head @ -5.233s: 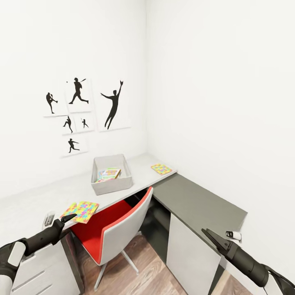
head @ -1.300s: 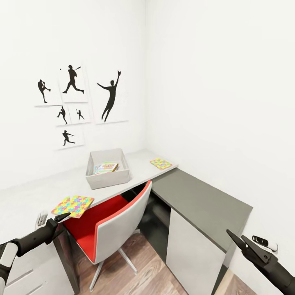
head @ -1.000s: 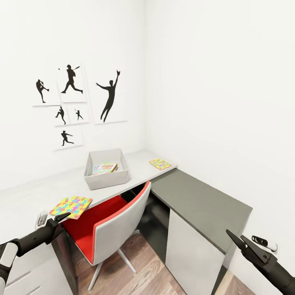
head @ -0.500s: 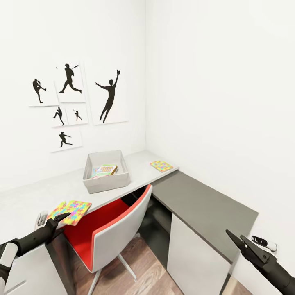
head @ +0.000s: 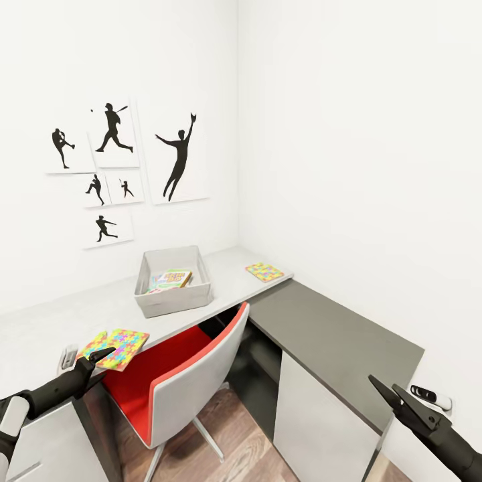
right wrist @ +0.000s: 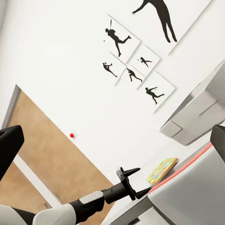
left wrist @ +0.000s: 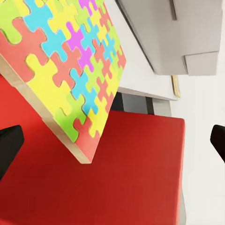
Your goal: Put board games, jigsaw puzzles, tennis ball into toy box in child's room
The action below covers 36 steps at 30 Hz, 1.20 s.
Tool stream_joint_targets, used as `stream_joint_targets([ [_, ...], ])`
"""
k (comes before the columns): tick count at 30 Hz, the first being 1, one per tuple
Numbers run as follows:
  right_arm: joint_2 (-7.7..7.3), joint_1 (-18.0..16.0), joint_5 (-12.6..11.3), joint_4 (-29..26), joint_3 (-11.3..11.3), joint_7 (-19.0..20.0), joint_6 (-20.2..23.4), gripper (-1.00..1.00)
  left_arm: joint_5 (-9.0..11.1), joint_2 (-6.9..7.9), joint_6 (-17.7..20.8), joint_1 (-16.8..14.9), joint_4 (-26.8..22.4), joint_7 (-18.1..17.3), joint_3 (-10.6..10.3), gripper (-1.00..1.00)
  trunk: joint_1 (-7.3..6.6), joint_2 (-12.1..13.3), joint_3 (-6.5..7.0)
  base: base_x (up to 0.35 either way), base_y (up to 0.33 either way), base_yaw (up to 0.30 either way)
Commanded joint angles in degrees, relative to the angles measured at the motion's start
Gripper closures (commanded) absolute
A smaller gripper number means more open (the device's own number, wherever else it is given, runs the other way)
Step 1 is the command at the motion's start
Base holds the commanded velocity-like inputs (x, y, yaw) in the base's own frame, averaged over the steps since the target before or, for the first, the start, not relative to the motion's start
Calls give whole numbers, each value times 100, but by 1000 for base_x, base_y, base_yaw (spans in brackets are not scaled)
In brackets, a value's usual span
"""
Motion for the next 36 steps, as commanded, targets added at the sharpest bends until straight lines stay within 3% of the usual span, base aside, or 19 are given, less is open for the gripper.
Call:
stream_joint_targets([
  [1,-1,-3,-9,0,0,15,60,-100,-8,-2,27,-6,2,-19,19,-100,0,-4,-7,2,0,0],
  [36,8,-3,-9,8,3,-126,60,-100,-8,4,27,-6,2,-21,19,-100,44,-84,-42,25,14,0],
])
